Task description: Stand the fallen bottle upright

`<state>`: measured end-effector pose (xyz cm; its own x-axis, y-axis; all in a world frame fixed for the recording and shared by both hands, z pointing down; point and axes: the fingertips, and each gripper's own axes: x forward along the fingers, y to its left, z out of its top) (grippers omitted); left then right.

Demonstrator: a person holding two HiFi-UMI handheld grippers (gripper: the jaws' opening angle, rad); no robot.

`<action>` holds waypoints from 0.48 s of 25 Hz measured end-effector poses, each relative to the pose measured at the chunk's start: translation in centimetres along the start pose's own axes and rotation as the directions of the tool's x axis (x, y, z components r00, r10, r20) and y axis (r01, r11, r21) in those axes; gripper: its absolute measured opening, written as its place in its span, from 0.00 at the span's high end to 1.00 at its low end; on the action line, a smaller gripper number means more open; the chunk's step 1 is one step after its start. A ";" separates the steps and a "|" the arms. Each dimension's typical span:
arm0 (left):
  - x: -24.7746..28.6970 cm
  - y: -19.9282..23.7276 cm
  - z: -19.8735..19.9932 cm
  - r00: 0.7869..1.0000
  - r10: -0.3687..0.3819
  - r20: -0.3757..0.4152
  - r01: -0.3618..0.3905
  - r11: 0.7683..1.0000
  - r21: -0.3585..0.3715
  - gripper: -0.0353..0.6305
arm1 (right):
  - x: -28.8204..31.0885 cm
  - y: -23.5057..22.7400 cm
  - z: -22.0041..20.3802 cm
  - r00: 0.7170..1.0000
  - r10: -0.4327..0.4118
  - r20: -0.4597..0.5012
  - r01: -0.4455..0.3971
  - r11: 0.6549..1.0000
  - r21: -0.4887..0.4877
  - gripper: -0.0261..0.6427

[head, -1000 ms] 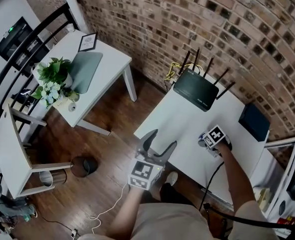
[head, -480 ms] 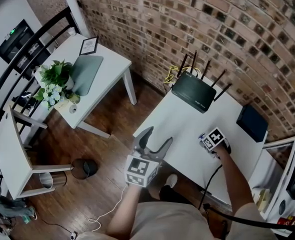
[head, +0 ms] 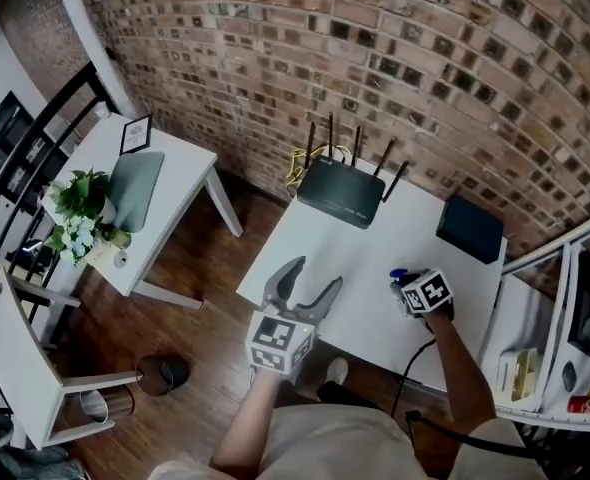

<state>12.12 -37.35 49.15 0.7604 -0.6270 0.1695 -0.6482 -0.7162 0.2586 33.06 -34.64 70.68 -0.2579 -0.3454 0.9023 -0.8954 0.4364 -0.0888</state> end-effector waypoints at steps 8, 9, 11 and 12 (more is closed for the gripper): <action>3.3 -5.9 0.4 0.987 -0.161 -0.025 0.163 0.985 0.057 0.45 | -6.8 -1.0 -4.7 0.933 -0.213 0.291 0.129 0.951 0.282 0.79; 3.5 -6.6 0.3 0.983 -0.178 -0.030 0.180 0.982 0.062 0.45 | -7.3 -0.8 -5.4 0.918 -0.243 0.313 0.143 0.940 0.310 0.79; 4.0 -7.7 0.1 0.978 -0.206 -0.039 0.208 0.976 0.069 0.45 | -7.9 -0.4 -6.7 0.891 -0.304 0.338 0.180 0.919 0.351 0.79; 4.2 -8.1 0.0 0.975 -0.217 -0.043 0.219 0.973 0.072 0.45 | -8.1 -0.2 -7.2 0.878 -0.333 0.344 0.199 0.908 0.370 0.79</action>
<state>20.60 -34.17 47.74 0.8839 -0.4430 0.1500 -0.4667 -0.8565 0.2206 37.95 -25.95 66.37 -0.0532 -0.7344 0.6767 -0.9982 0.0201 -0.0566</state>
